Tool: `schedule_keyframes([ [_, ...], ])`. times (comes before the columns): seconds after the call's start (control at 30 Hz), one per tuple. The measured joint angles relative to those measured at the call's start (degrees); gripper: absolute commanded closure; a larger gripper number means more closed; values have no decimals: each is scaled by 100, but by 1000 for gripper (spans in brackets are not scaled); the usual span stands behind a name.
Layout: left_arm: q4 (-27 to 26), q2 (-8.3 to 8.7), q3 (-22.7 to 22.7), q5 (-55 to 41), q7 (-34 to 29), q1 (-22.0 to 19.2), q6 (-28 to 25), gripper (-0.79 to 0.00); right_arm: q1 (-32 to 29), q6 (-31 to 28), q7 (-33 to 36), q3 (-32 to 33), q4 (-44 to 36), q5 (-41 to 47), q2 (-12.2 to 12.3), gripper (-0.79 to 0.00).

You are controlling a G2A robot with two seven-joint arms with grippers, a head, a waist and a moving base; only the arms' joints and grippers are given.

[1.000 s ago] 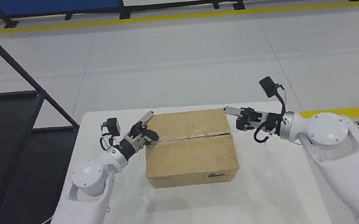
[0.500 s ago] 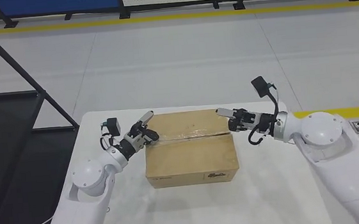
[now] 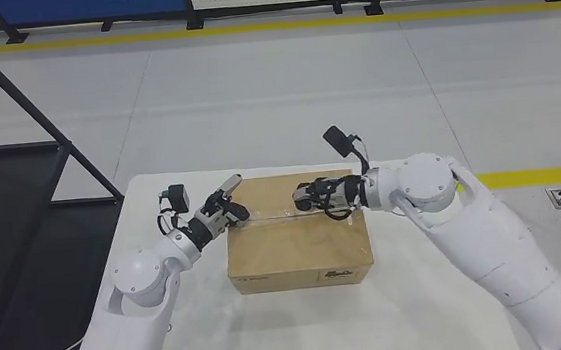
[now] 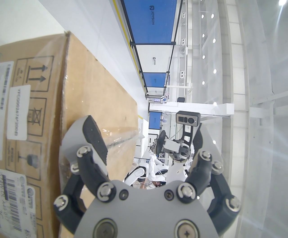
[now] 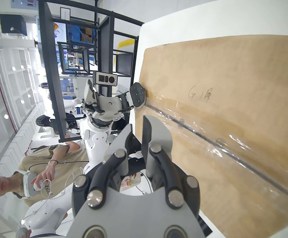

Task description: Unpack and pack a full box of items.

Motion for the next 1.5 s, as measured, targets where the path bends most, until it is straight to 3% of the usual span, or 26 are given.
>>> schedule_keyframes([
  [0.3,-34,5,-28,-36,-28,33,-24,-785,594,-27,-94,-751,1159,133,-547,0],
  [0.7,-94,19,-74,-30,-45,89,-22,-785,851,-335,486,-1201,1714,-141,-924,0],
  [1.07,-152,26,-82,-16,-42,143,-36,-785,827,-294,385,-1117,1851,-443,-988,0],
  [1.5,-189,33,-95,1,-30,182,-50,-785,406,-131,530,-425,1426,-793,-612,0],
])
